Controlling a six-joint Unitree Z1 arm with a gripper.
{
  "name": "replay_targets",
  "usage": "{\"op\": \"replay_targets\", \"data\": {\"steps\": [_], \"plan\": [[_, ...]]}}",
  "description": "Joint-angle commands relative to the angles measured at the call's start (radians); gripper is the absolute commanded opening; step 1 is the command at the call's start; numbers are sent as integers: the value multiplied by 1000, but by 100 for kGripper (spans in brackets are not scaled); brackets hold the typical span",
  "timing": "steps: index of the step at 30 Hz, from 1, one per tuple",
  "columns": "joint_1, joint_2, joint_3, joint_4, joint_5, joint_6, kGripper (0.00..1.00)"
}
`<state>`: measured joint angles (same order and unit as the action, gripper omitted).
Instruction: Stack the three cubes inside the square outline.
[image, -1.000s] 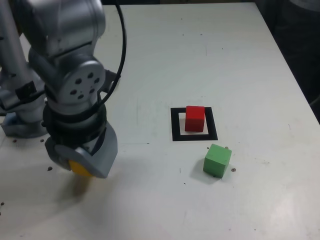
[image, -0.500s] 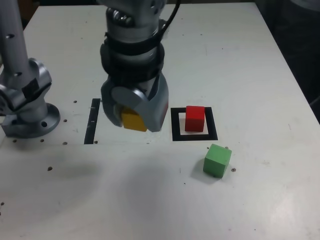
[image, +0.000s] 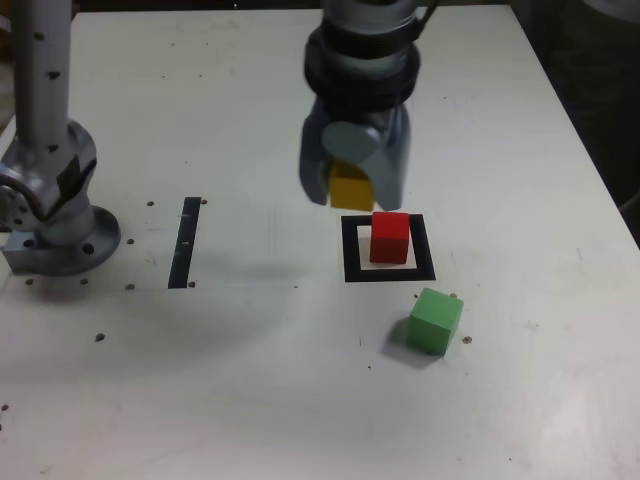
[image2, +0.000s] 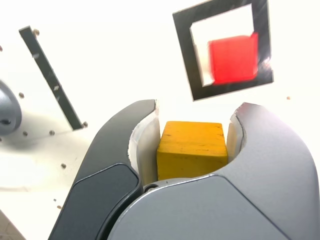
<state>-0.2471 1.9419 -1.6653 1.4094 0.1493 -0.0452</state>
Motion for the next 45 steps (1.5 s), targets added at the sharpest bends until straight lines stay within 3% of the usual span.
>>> {"op": "replay_targets", "data": {"steps": [1, 9, 33, 45], "plan": [[31, 29, -24, 11, 5, 22, 30], [101, 104, -54, 4, 19, 64, 30], [126, 196, -81, -33, -19, 89, 35], [134, 216, -72, -41, -27, 93, 52]]}}
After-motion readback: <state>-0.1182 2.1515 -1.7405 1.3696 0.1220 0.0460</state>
